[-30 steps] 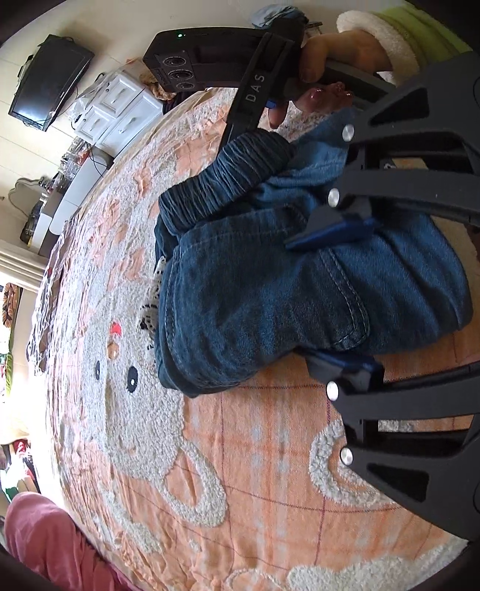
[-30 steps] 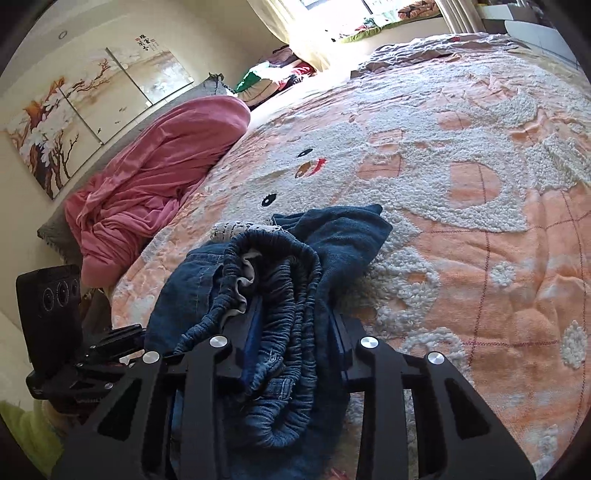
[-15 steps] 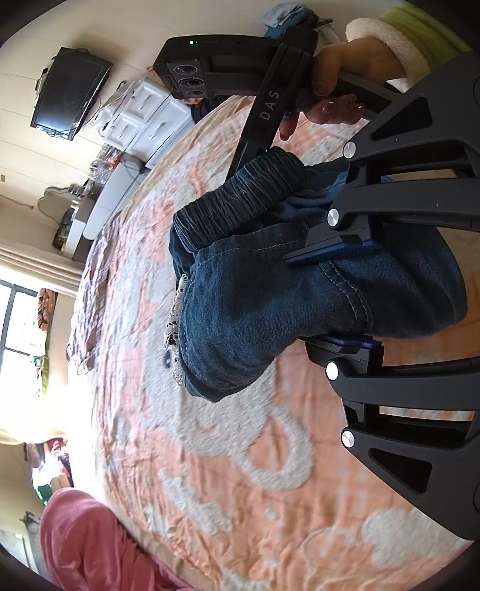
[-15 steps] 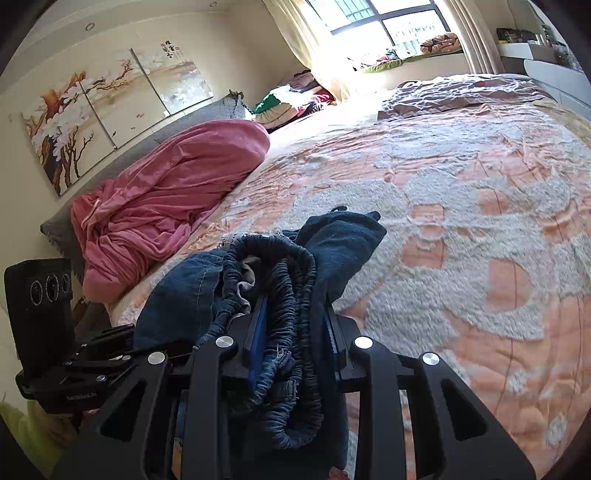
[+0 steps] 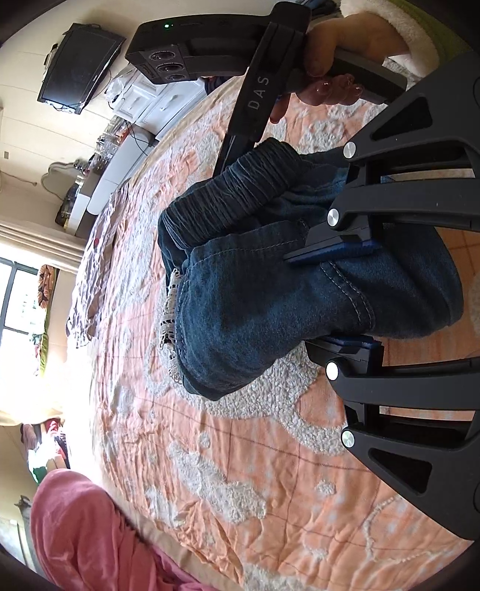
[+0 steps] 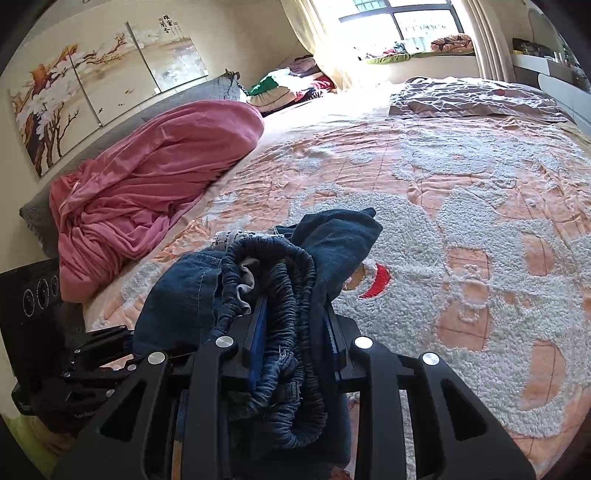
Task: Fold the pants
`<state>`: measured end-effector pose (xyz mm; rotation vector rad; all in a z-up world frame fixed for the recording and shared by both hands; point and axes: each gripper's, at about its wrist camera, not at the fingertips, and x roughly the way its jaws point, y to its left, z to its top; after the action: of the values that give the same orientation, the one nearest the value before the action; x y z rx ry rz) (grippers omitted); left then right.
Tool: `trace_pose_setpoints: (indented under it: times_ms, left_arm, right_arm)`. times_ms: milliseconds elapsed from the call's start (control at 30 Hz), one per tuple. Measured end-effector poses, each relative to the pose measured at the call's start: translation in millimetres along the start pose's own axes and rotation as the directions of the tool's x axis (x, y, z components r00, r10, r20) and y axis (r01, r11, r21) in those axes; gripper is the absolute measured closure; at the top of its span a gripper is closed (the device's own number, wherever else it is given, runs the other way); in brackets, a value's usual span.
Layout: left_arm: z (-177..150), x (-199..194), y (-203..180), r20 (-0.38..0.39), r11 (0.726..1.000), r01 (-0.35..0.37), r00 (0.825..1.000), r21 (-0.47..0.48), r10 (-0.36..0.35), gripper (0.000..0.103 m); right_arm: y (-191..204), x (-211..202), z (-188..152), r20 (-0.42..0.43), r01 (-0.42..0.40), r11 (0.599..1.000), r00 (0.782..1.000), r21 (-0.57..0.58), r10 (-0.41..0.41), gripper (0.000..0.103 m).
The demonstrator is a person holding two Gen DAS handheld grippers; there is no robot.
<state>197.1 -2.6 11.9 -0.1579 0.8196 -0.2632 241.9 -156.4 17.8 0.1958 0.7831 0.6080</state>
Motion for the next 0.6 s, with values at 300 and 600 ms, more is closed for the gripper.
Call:
trace_pose_setpoints:
  times_ms: [300,600]
  left_arm:
    - [-14.6,21.5,17.9,-0.058,0.998,0.025,0.998,-0.056,-0.029,0.079]
    - [-20.9,25.9,20.0,-0.067,0.998,0.03,0.997,-0.062,-0.034,0.072]
  right_arm:
    - [-18.6,33.4,-12.0,-0.1,0.062,0.997,0.993,0.049,-0.057,0.074]
    - [-41.2,40.1,-21.1,-0.118,0.123,0.984,0.987,0.128,-0.108,0.045]
